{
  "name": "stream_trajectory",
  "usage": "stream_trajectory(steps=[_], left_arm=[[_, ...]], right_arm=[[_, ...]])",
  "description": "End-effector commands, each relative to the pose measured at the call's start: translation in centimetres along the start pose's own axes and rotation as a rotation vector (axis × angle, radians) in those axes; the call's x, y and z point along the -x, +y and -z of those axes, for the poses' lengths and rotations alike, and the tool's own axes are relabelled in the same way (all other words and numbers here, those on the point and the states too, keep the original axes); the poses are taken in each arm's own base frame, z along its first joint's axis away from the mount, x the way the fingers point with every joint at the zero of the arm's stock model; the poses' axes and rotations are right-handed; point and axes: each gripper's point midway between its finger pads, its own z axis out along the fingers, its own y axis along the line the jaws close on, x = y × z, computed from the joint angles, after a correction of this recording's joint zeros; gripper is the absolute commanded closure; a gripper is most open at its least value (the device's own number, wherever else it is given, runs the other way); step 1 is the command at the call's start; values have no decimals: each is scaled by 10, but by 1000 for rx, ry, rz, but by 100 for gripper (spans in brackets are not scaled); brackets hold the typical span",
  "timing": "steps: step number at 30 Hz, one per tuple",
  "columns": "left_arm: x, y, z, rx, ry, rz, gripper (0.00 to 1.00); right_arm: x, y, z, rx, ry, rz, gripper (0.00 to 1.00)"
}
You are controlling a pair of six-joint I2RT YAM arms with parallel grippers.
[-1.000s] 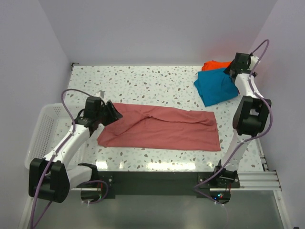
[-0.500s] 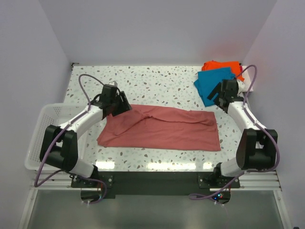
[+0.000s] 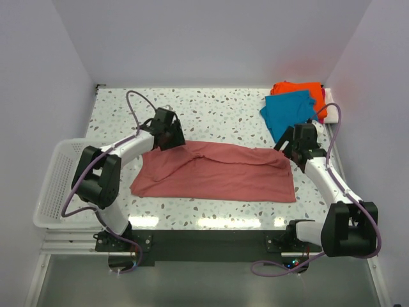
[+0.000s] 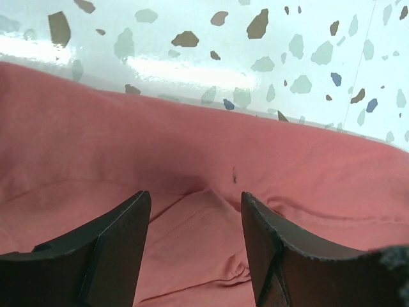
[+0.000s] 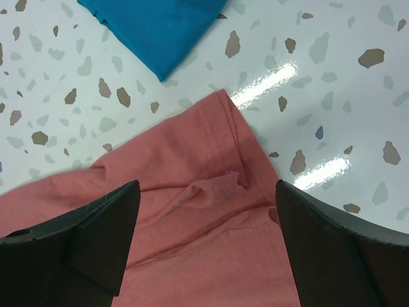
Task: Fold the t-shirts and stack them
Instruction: Fold the tshirt
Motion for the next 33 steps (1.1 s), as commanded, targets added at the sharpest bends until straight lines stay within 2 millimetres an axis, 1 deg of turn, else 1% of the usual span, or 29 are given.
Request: stream_trajectory(steps=[1,2,5,10,14,17,20,29,32,33], left_arm=[[21,-20,-1,-26,-56,-52,37],[23,-24,-2,-31,-58,-58,38],[18,-29,-9,-28,-34,-75,41],[9,-33,-7,-31,-16,-89,48],[2,-29,-7,-9,-5,-95,52],[-2,-25,-9,6,3,-96,59],[-6,-24,-9,14,12,-100,63],[-14,-16,-9,38,20,-107,71],[-15,-14,-10,42,25,-107,74],[-16,-15,-10,42,24,-108,76]], right_arm=[[10,-4,6,-17,-51,19,11],[10,-5,6,-20,-51,22,11],[10,-6,5,-28,-47,25,11],[6,-7,2,-38,-34,27,11],[5,-4,-4,-40,-16,28,11],[2,-3,-9,-41,0,27,11],[0,-2,-14,-43,13,28,11],[-11,1,-25,-39,52,20,11],[-14,1,-26,-33,60,17,16],[-15,1,-26,-32,60,18,19]])
